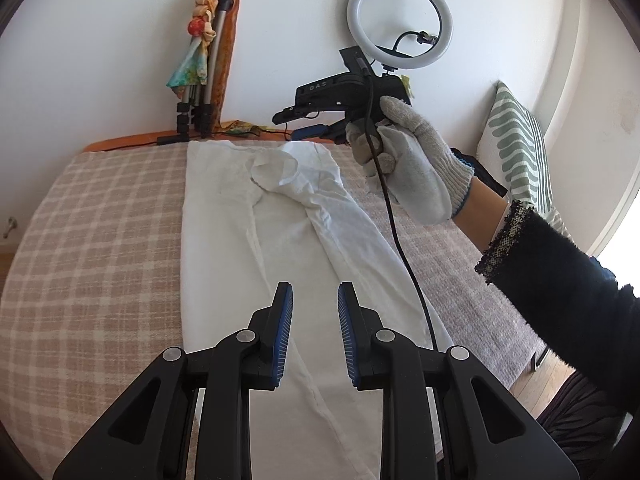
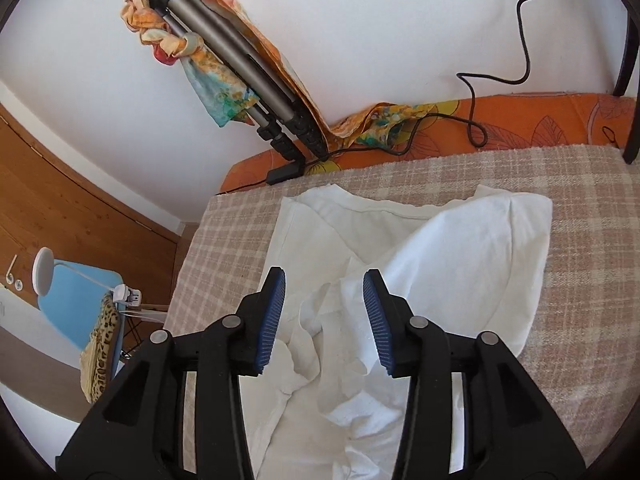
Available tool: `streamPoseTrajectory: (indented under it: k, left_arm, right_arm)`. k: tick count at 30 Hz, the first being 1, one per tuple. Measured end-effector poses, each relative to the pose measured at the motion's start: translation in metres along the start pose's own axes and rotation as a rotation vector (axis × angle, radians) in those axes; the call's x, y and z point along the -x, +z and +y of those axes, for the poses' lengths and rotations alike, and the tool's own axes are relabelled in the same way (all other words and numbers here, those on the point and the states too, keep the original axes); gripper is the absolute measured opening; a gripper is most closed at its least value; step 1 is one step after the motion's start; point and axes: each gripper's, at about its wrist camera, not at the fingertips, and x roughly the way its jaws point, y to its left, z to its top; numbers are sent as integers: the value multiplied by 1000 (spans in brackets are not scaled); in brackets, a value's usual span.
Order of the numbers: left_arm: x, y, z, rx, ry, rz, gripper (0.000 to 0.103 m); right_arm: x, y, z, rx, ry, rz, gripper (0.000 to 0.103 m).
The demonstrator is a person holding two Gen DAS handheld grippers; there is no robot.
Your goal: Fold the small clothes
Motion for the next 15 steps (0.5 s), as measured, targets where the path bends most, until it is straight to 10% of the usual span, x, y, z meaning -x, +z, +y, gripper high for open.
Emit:
streamPoseTrajectory:
  k: [6, 8, 15]
  left_arm:
    - [11, -4, 7, -21, 33, -8, 22]
    - [15, -7, 12, -16, 49, -1, 37]
    - [24, -23, 33, 22, 71, 31, 42]
  right_arm:
    - [86, -12, 8, 2, -70, -65, 44]
    - [107, -26, 16, 8, -101, -57, 44]
    - [145, -115, 25, 33, -200, 59, 44]
